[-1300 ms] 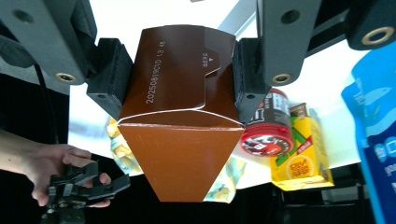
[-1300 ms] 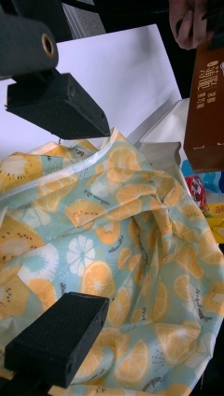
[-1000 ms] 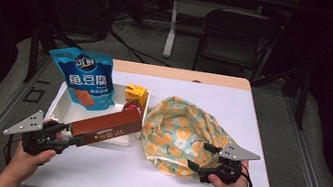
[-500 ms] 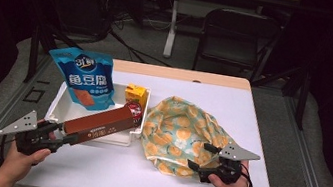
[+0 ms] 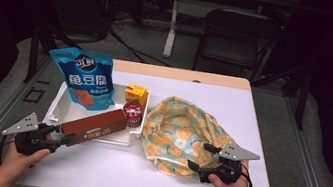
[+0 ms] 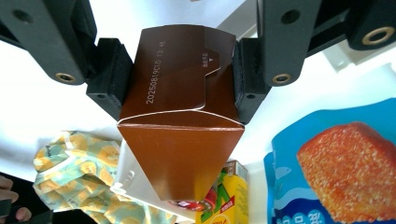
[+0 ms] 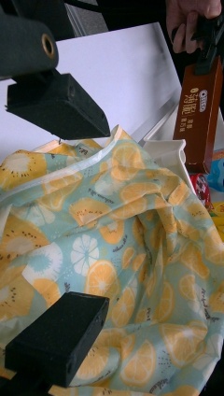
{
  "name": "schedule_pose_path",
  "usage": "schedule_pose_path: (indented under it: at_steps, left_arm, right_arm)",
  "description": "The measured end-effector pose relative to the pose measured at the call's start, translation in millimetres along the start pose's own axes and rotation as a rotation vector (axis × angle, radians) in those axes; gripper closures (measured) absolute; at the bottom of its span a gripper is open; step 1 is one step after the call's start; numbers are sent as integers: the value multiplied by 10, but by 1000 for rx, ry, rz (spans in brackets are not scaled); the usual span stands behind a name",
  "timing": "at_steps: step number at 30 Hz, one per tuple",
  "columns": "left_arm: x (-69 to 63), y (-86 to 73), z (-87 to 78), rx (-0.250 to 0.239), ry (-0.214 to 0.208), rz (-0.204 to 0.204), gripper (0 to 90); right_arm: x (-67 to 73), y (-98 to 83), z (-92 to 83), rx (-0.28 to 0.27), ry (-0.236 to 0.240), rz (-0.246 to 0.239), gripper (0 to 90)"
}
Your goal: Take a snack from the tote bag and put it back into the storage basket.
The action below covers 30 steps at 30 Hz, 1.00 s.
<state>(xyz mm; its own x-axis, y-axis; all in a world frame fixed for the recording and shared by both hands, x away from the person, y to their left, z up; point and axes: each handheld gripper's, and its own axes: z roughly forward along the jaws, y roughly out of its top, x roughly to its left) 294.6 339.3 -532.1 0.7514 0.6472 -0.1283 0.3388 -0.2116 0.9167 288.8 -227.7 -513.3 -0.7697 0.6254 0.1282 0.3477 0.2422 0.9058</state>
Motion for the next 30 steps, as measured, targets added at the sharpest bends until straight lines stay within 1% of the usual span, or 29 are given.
schedule_pose_path:
  at_steps: [1,2,3,6,7,8,9,10,11,12,13,16,17,18,19,21,25,26,27,28,29,30]
  left_arm:
    - [13,-2,-4,8,-15,0,482]
    - [16,-7,0,10,-8,-1,482]
    - [24,-8,0,16,-20,0,482]
    - [29,-27,27,29,-1,1,481]
    - [22,-37,43,26,18,0,481]
    - [23,-51,59,36,23,-1,480]
    - [36,-59,65,52,11,3,480]
    - [42,-67,74,58,11,3,479]
    - [39,-80,86,46,25,-2,479]
    - [54,-79,82,53,22,-5,478]
    - [62,-81,87,49,22,-6,478]
    - [64,-90,91,45,56,-21,469]
    - [60,-102,104,36,74,-17,467]
    - [61,-111,110,42,74,-18,464]
    - [62,-114,110,49,64,-25,458]
    - [61,-121,116,55,66,-35,446]
    - [45,-118,114,63,87,-45,410]
    - [42,-116,111,55,91,-52,382]
    - [33,-114,107,47,104,-61,357]
    - [30,-105,86,55,98,-62,336]
    - [11,-102,85,42,117,-66,320]
    - [-1,-86,63,50,119,-64,305]
  right_arm:
    - [1,-1,2,0,1,0,150]
    - [1,-2,3,1,1,0,149]
    - [2,-3,4,3,0,-1,150]
    - [6,-7,13,3,-1,4,150]
    - [7,-7,15,4,0,3,150]
    - [8,-7,16,3,2,3,150]
    - [10,-8,16,3,1,3,150]
    - [10,-9,16,3,1,3,150]
    - [9,-9,17,3,1,3,150]
    - [8,-10,17,3,1,3,150]
    - [7,-11,18,3,1,3,150]
    - [8,-12,21,5,0,2,150]
    - [10,-12,23,6,-1,2,150]
    - [9,-13,25,7,0,2,150]
    - [11,-15,29,7,-1,5,150]
    - [10,-15,32,9,1,1,150]
    - [14,-16,32,13,0,0,150]
    - [15,-17,31,13,0,-2,150]
    - [16,-18,30,14,-1,-1,150]
    - [16,-19,29,14,0,0,150]
    - [16,-20,28,15,1,0,150]
    - [18,-23,29,12,0,-1,150]
